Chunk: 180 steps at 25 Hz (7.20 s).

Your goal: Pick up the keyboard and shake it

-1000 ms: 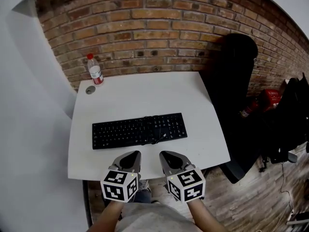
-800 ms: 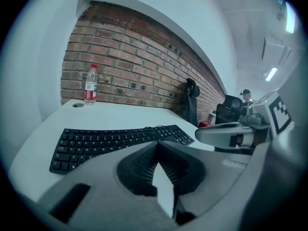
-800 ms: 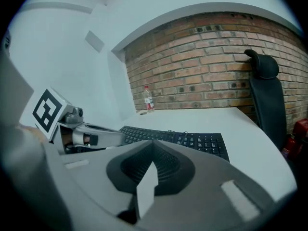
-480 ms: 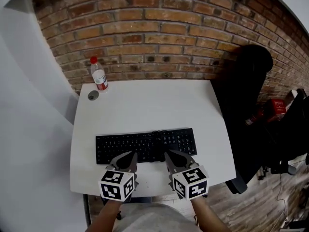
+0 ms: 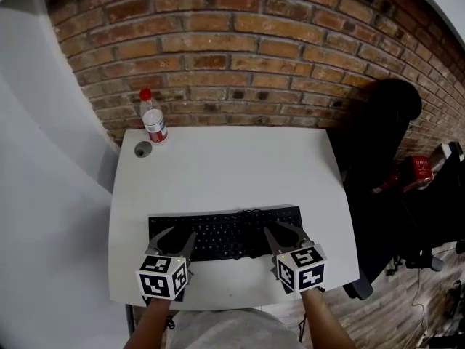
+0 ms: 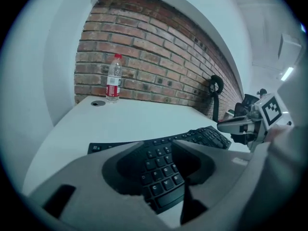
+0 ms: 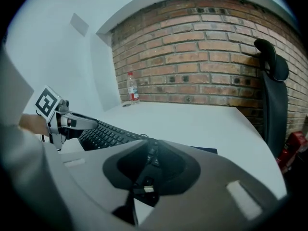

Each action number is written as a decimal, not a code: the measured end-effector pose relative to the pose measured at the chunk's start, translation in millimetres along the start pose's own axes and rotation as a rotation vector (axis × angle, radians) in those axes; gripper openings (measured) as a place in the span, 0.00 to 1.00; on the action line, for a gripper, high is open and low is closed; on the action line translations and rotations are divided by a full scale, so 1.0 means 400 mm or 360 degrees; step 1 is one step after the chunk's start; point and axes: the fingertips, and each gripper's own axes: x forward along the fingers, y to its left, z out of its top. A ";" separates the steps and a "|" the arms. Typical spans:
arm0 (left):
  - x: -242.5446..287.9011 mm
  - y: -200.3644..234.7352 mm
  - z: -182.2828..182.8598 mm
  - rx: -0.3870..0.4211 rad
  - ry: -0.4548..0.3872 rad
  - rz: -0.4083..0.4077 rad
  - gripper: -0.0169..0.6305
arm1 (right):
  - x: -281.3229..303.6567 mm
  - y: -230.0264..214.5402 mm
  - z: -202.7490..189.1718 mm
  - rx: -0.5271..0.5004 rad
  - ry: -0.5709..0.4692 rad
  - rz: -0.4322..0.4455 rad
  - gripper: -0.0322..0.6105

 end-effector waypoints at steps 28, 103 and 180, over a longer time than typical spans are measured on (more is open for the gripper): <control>0.024 0.206 -0.045 -0.0223 0.0220 0.0119 0.79 | 0.037 -0.231 -0.061 0.0136 0.0224 -0.0063 0.64; -0.068 0.129 0.104 -0.0009 -0.0191 0.0249 0.61 | -0.091 -0.255 0.059 0.0003 -0.0184 0.0078 0.39; -0.264 0.072 -0.169 0.0166 0.0042 0.0118 0.50 | -0.318 -0.099 -0.222 -0.0260 -0.0054 -0.0351 0.32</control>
